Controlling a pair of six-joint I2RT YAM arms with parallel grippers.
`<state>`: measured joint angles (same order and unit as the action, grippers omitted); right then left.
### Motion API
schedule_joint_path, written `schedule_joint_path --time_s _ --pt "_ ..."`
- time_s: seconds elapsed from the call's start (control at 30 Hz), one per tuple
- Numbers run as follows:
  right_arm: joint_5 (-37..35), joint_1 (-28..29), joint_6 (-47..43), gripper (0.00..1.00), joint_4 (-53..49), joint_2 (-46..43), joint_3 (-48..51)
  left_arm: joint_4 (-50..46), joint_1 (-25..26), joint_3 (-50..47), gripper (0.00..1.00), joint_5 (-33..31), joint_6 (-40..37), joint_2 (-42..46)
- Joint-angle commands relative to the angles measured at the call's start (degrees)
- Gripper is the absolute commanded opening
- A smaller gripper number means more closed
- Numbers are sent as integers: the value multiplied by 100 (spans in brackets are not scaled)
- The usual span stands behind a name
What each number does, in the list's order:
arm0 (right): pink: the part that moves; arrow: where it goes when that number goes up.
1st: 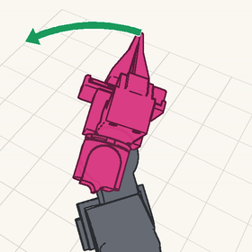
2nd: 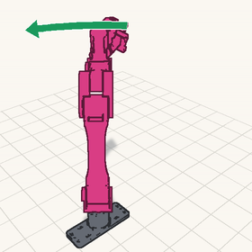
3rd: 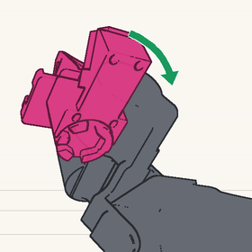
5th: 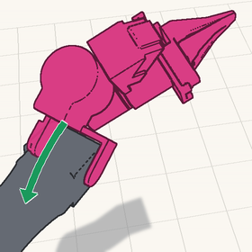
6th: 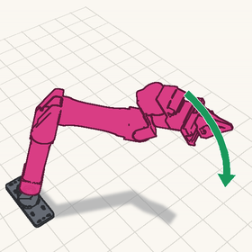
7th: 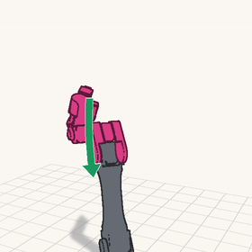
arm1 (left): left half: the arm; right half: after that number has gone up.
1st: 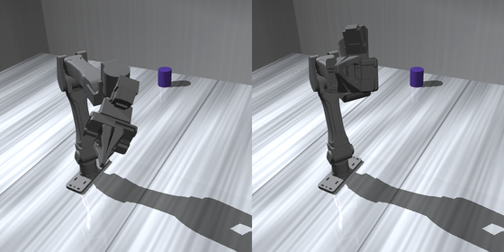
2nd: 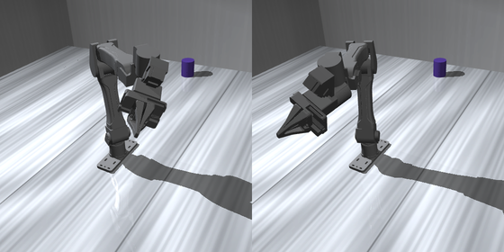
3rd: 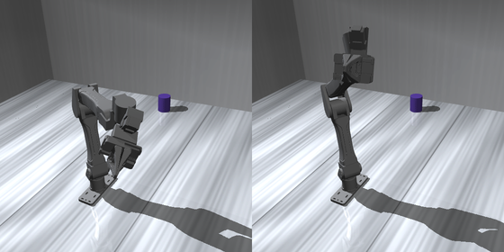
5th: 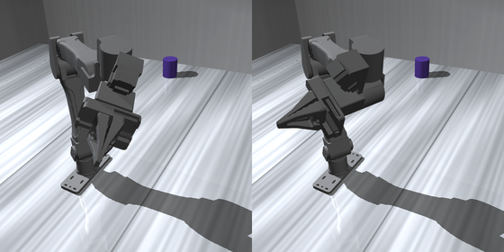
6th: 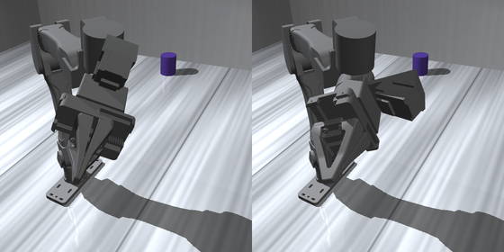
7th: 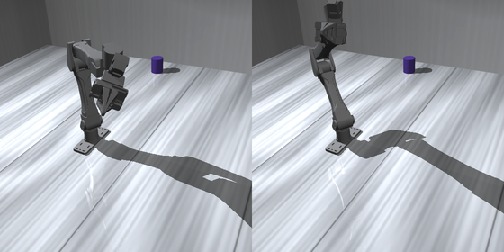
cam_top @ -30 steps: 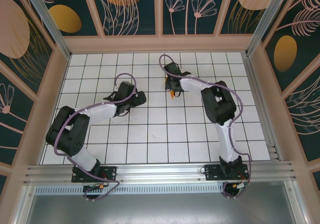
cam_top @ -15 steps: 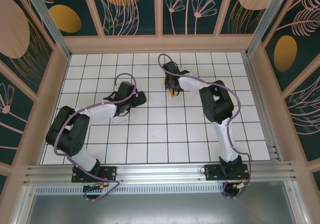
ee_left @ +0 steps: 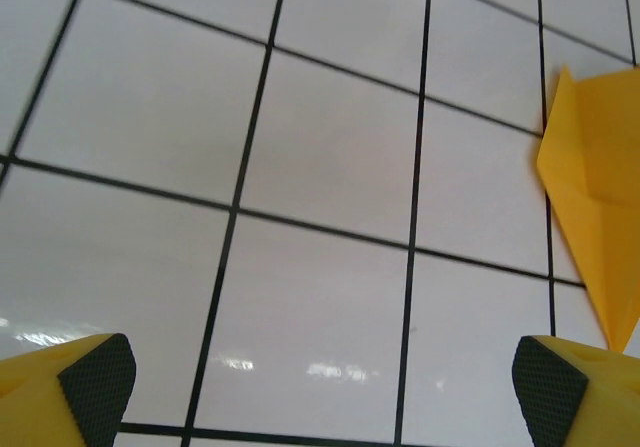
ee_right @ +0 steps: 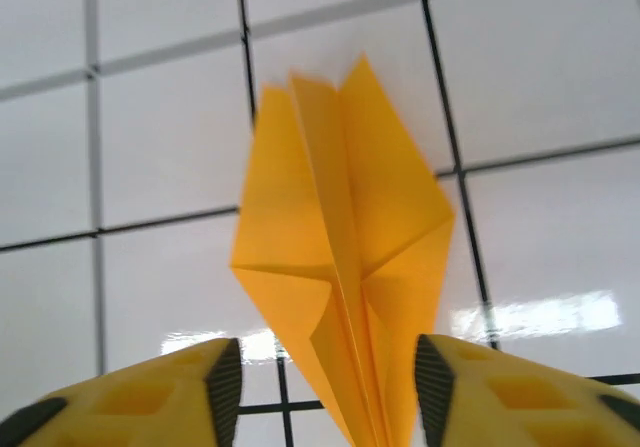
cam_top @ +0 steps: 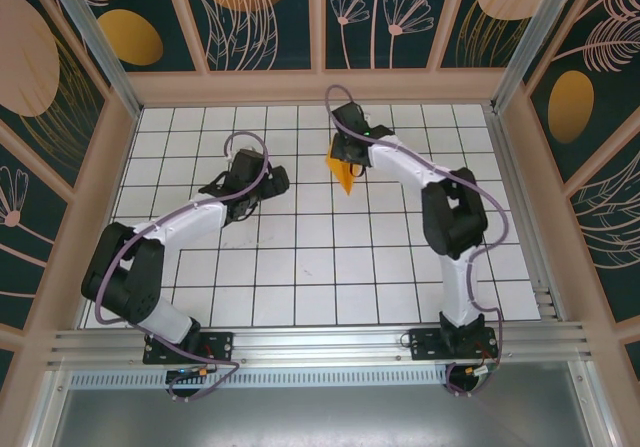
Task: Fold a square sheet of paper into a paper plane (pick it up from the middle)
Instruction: Move the paper plane to the top-center of the table, then reset both arms
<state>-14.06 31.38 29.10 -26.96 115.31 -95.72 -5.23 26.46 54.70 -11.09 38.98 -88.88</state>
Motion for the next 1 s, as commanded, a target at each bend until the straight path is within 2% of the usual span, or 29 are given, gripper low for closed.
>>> schedule_joint_path --time_s 0.0,0.17,0.3,0.4,0.57,0.67,0.73,0.83,0.97 --pt "-643 -123 8 59 129 -957 399 -200 -208 308 98 -455 -292 244" --pt "-1368 -585 -124 75 1041 -2338 1776 128 -643 180 99 -885 -417 591" --pt "-1643 -1186 -200 98 1672 -3260 2891 534 -1045 -282 99 -1181 -518 960" --pt "-1828 -1695 -333 99 2150 -3771 3703 967 -1377 -755 99 -1537 -622 1259" --pt "-2021 -2448 -398 99 3253 -4299 5077 2271 -1723 -1969 99 -2242 -1085 1860" --pt "-1890 -2688 -537 99 3853 -4266 5738 2614 -1863 -2385 99 -2508 -1408 2110" --pt "-2115 -2688 -790 99 4294 -4139 6095 3170 -1896 -2806 99 -2647 -1775 2274" --pt "-2191 -2745 -1122 99 4940 -3929 6512 4005 -1955 -3407 98 -2623 -2239 2441" --pt "-1735 -2773 -1729 99 5949 -3749 6944 5032 -2048 -3885 99 -2115 -2738 2191"
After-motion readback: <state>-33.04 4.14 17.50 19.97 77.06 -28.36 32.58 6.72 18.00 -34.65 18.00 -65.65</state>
